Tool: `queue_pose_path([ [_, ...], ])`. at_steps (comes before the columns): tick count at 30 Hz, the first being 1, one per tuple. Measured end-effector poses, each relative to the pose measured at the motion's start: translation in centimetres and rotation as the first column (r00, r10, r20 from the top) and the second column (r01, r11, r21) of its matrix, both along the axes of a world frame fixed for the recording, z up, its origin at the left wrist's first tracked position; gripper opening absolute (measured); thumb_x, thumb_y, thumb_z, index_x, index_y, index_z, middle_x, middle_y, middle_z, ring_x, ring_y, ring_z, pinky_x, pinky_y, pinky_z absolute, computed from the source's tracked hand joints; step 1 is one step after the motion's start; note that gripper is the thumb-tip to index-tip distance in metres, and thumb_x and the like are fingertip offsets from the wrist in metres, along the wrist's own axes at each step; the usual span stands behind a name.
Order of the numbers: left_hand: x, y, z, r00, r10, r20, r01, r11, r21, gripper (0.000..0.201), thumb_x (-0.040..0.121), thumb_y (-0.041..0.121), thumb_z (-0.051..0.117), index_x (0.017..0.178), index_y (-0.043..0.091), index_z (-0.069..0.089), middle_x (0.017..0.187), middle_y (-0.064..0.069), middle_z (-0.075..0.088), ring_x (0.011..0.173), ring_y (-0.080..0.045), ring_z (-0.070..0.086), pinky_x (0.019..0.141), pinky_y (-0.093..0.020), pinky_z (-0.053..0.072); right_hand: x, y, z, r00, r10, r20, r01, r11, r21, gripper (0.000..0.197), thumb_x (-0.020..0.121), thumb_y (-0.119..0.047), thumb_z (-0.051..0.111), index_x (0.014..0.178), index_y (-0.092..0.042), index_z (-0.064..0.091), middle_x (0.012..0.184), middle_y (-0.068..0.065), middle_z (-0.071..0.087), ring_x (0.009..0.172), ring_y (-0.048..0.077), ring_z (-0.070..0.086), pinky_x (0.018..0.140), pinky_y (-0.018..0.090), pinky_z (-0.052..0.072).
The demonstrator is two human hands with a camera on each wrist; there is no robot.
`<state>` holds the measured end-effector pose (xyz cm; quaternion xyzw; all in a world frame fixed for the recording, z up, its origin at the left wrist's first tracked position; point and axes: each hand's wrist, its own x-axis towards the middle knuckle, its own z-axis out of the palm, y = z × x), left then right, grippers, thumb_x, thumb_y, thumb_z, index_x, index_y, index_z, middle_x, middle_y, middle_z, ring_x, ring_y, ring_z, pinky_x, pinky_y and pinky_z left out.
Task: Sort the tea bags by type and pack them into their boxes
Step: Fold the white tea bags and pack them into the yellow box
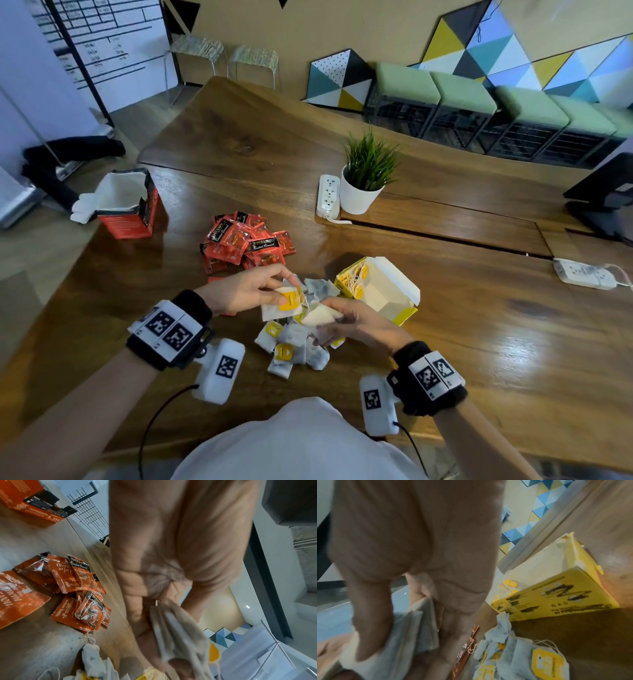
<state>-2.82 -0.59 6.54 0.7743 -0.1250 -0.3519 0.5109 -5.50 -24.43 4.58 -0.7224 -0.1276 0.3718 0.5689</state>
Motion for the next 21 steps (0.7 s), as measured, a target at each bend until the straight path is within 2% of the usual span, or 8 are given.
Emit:
queue_pose_path([
  [3, -0.2, -0.1, -0.4, 0.999, 0.022, -0.045, -0.02, 0.999, 0.032, 0.029, 0.091, 0.009, 0.055, 0.118, 0.019, 0.049, 0.107, 0.009, 0.062, 0.09, -0.002, 0.061, 0.068, -0.013, 0.048, 0.2, 0.0, -0.3, 0.984, -0.164, -0.073, 0.169, 0.984, 0.058, 0.03, 0.089, -0.001, 0.056, 0.118, -0.005, 0.051, 0.109, 0.016, 0.059, 0.085, 0.018, 0.065, 0.073, 0.031, 0.057],
  [6, -0.5, -0.7, -1.4, 0.997, 0.059, -0.056, -0.052, 0.992, 0.111, 0.033, 0.09, 0.011, 0.057, 0.12, 0.019, 0.048, 0.107, 0.014, 0.053, 0.106, -0.007, 0.052, 0.07, -0.011, 0.046, 0.5, -0.2, -0.4, 0.961, -0.248, -0.125, 0.259, 0.962, 0.082, 0.037, 0.087, 0.002, 0.058, 0.122, -0.004, 0.047, 0.113, 0.014, 0.058, 0.09, 0.026, 0.063, 0.082, 0.036, 0.056],
  [9, -0.9, -1.3, -2.7, 0.978, 0.171, -0.119, -0.156, 0.98, 0.124, 0.041, 0.089, 0.012, 0.059, 0.127, 0.013, 0.045, 0.125, -0.008, 0.052, 0.106, -0.013, 0.054, 0.072, -0.019, 0.054, 0.6, -0.1, -0.5, 0.97, -0.232, -0.078, 0.238, 0.967, 0.087, 0.035, 0.085, 0.006, 0.058, 0.119, -0.001, 0.048, 0.114, 0.012, 0.059, 0.099, 0.027, 0.063, 0.086, 0.034, 0.055],
  [12, -1.4, -2.0, -3.2, 0.923, 0.221, -0.314, -0.24, 0.97, -0.022, 0.049, 0.088, 0.001, 0.057, 0.132, 0.009, 0.037, 0.126, -0.023, 0.05, 0.101, -0.023, 0.061, 0.074, -0.031, 0.058, 1.0, 0.6, -0.3, 0.962, -0.241, 0.129, 0.249, 0.968, -0.042, 0.025, 0.084, 0.002, 0.062, 0.108, -0.002, 0.055, 0.109, 0.014, 0.063, 0.095, 0.018, 0.064, 0.081, 0.025, 0.055],
  [14, -1.4, -2.3, -3.4, 0.92, 0.195, -0.339, -0.233, 0.969, -0.076, 0.054, 0.085, -0.006, 0.058, 0.133, 0.008, 0.036, 0.124, -0.025, 0.053, 0.099, -0.025, 0.062, 0.074, -0.03, 0.058, 1.3, 1.2, -0.2, 0.92, -0.217, 0.325, 0.285, 0.942, -0.178, 0.02, 0.083, -0.003, 0.066, 0.1, -0.006, 0.058, 0.102, 0.015, 0.067, 0.088, 0.018, 0.065, 0.079, 0.023, 0.054],
  [16, -1.4, -2.7, -3.4, 0.933, 0.189, -0.307, -0.225, 0.97, -0.087, 0.056, 0.083, -0.007, 0.06, 0.131, 0.008, 0.037, 0.117, -0.021, 0.058, 0.097, -0.025, 0.062, 0.071, -0.026, 0.058, 1.5, 1.6, 0.2, 0.854, -0.141, 0.502, 0.326, 0.895, -0.303, 0.02, 0.082, -0.009, 0.068, 0.099, -0.007, 0.058, 0.091, 0.01, 0.068, 0.072, 0.012, 0.06, 0.066, 0.011, 0.045],
  [18, -1.3, -3.0, -3.5, 0.929, 0.228, -0.291, -0.265, 0.959, -0.096, 0.053, 0.083, -0.006, 0.061, 0.128, 0.009, 0.038, 0.106, -0.014, 0.061, 0.088, -0.02, 0.064, 0.066, -0.021, 0.057, 1.5, 2.0, 0.5, 0.782, -0.082, 0.617, 0.352, 0.875, -0.331, 0.02, 0.083, -0.014, 0.067, 0.099, -0.008, 0.058, 0.081, 0.006, 0.064, 0.065, 0.012, 0.051, 0.058, 0.012, 0.037],
  [21, -1.1, -3.5, -3.6, 0.925, 0.268, -0.269, -0.307, 0.945, -0.112, 0.04, 0.084, -0.006, 0.059, 0.119, 0.007, 0.046, 0.099, -0.01, 0.062, 0.083, -0.016, 0.063, 0.063, -0.019, 0.056, 1.7, 2.2, 0.6, 0.736, -0.124, 0.665, 0.414, 0.86, -0.297, 0.016, 0.085, -0.016, 0.065, 0.097, -0.009, 0.058, 0.075, 0.0, 0.057, 0.064, 0.012, 0.048, 0.059, 0.014, 0.037],
])
